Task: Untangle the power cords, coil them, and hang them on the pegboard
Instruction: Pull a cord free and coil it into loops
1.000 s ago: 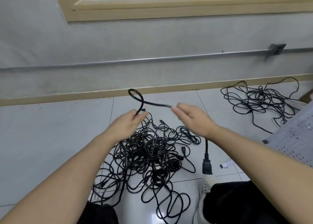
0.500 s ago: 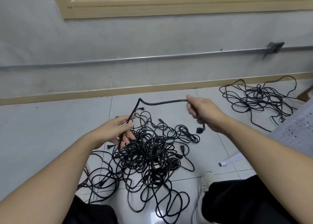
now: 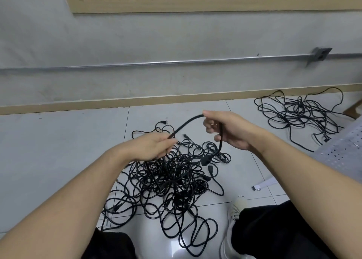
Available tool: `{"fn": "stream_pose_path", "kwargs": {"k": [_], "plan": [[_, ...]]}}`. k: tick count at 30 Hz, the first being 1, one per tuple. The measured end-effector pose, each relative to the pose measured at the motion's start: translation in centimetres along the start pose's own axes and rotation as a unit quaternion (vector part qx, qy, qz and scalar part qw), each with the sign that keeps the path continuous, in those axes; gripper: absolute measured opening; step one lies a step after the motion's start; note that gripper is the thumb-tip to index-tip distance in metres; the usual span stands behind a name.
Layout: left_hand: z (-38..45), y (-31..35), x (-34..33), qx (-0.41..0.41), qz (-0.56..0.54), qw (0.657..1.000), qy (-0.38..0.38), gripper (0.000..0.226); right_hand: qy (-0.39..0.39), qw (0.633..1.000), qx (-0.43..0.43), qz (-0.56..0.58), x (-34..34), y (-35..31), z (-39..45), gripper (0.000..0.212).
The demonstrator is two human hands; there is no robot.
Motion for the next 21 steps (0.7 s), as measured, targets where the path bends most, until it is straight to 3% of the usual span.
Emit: {"fn": "stream_pose_path", "kwargs": {"k": [3,6,10,13,16,19,21], "plan": [[-0.1,-1.3,0.8,0.038,-0.064,0.997,0.034,0.048,0.05,0.997,0.029,0.041,0.6,-0.6,0.0,0.021],[0.0,-0.7,0.0,0.053,-0.024,0.996,0.063,0.054,0.104,0.985,0.048,0.127,0.0,-0.7,0.2,0.032],[-0.1,3.4,-2.2,-0.026,0.054,0.995,0.075,0.055,0.154,0.955,0.074,0.243,-1.0,-1.9,0.1,0.064],[0.1,4.7,-2.9,-0.058,0.066,0.993,0.078,0.041,0.211,0.937,0.055,0.274,-0.7,-1.4,0.3,0.054],[0.7,4.4,-3.3,-0.045,-0.027,0.995,0.082,0.03,0.233,0.922,0.034,0.306,-0.2,-1.0,0.6,0.043],[1.4,5.4,-5.7,-0.015,-0.194,0.981,0.01,0.015,0.201,0.913,0.011,0.354,-1.3,-0.7,1.2,0.045],[1.2,7.1,-6.4,-0.028,-0.253,0.967,-0.028,0.016,0.175,0.908,-0.001,0.382,-2.1,-0.5,1.5,0.046]]}}
Point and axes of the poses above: each hand's wrist, its own z-axis towards the middle knuckle, its own x-axis out of the back of the hand, y = z × x, the point moved 9 cm from there along z, towards the middle knuckle, and after that the axes turned 8 degrees about x, right-handed, at the moved point
